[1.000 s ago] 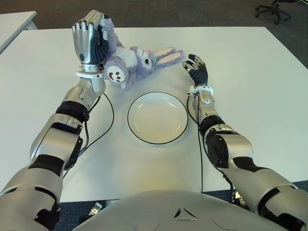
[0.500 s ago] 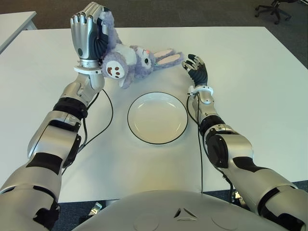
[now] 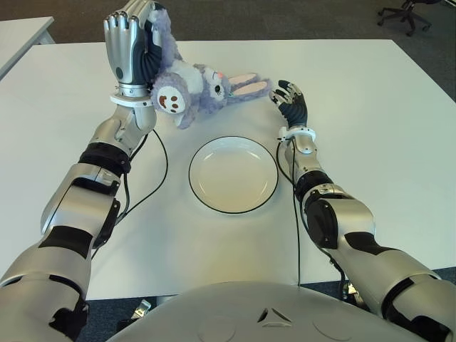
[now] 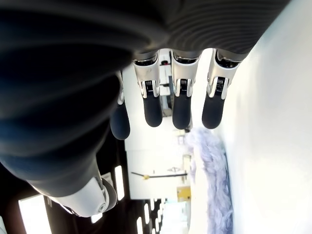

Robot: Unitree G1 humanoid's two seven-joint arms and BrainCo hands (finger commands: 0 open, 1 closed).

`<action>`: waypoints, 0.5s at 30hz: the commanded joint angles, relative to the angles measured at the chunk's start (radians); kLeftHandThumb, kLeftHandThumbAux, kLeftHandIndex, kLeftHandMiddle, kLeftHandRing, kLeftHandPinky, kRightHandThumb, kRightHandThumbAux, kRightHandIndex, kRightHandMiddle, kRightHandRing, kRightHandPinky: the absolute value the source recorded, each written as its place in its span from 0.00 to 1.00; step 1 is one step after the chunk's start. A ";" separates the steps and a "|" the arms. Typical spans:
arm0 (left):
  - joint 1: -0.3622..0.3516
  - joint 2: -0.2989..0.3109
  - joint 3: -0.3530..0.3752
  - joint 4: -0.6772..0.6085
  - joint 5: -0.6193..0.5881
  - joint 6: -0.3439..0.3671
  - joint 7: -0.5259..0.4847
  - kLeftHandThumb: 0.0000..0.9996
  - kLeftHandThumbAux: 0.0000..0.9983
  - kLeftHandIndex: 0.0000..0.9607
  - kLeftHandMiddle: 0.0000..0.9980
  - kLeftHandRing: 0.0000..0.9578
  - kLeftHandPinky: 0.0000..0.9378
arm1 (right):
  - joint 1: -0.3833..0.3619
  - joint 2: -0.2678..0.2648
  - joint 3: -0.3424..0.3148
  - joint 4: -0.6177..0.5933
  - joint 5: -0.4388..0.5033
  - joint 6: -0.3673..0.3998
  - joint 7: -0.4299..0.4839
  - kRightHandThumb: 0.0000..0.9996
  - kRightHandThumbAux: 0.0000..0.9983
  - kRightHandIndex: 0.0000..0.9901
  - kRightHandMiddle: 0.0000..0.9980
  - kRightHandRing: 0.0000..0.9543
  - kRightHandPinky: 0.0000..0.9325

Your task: Put the doll into the plate.

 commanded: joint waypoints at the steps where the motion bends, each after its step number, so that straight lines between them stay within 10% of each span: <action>1: -0.007 0.010 0.007 -0.019 0.016 0.011 -0.025 0.85 0.66 0.43 0.59 0.71 0.74 | 0.104 0.022 0.003 0.067 0.001 0.042 0.003 0.40 0.77 0.21 0.15 0.15 0.21; 15: -0.016 0.017 0.010 -0.040 0.020 0.027 -0.051 0.85 0.66 0.42 0.58 0.68 0.71 | 0.102 0.024 0.003 0.068 0.000 0.044 0.000 0.41 0.77 0.21 0.15 0.16 0.23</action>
